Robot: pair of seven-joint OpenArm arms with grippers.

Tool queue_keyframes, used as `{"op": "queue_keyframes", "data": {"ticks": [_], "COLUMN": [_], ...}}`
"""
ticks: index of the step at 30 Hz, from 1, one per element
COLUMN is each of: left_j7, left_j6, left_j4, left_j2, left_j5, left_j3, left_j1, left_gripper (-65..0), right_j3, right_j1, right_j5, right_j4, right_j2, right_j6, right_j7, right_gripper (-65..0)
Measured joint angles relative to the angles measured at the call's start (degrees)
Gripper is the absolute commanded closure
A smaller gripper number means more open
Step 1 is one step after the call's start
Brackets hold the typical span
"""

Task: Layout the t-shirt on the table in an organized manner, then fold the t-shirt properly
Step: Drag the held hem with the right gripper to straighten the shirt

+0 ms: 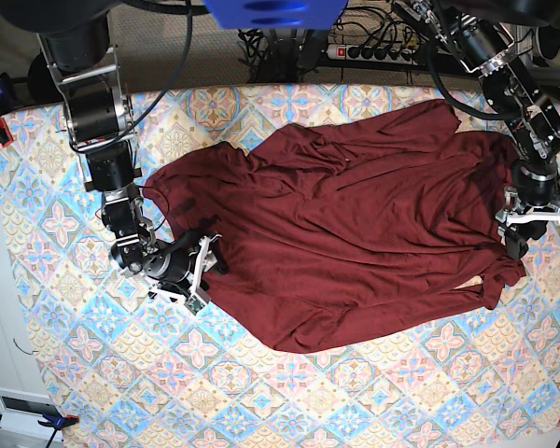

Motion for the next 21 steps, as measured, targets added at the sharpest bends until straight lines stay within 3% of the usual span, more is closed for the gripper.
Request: {"op": "queue_keyframes", "data": {"ticks": [5, 7, 10, 15, 21], "left_j7": [0.22, 0.22, 0.22, 0.22, 0.22], "left_j6": [-0.13, -0.07, 0.04, 0.04, 0.04], "left_j4": [-0.02, -0.02, -0.02, -0.02, -0.02], "left_j2": [0.15, 0.13, 0.13, 0.13, 0.17], "left_j5": [0.02, 0.04, 0.02, 0.04, 0.04], "left_j3": [0.98, 0.96, 0.96, 0.96, 0.98], "left_j1": [0.04, 0.04, 0.04, 0.04, 0.04], "left_gripper": [-37.7, -37.6, -37.5, -37.3, -37.2], "right_j3": [0.07, 0.13, 2.12, 15.56, 27.67], "right_j1": [0.17, 0.61, 1.68, 2.14, 6.25], "right_j5": [-0.31, -0.52, -1.99, -2.71, -11.69], "right_j4": [-0.13, -0.26, -0.33, -0.98, -0.85], "right_j2": [0.07, 0.17, 0.59, 1.99, 1.36], "right_j6": [-0.61, -0.68, -0.02, -0.72, -0.63], "right_j7": [-0.04, -0.31, -2.16, -3.28, -0.33], "right_gripper": [-5.1, 0.0, -0.6, -0.4, -0.4]}}
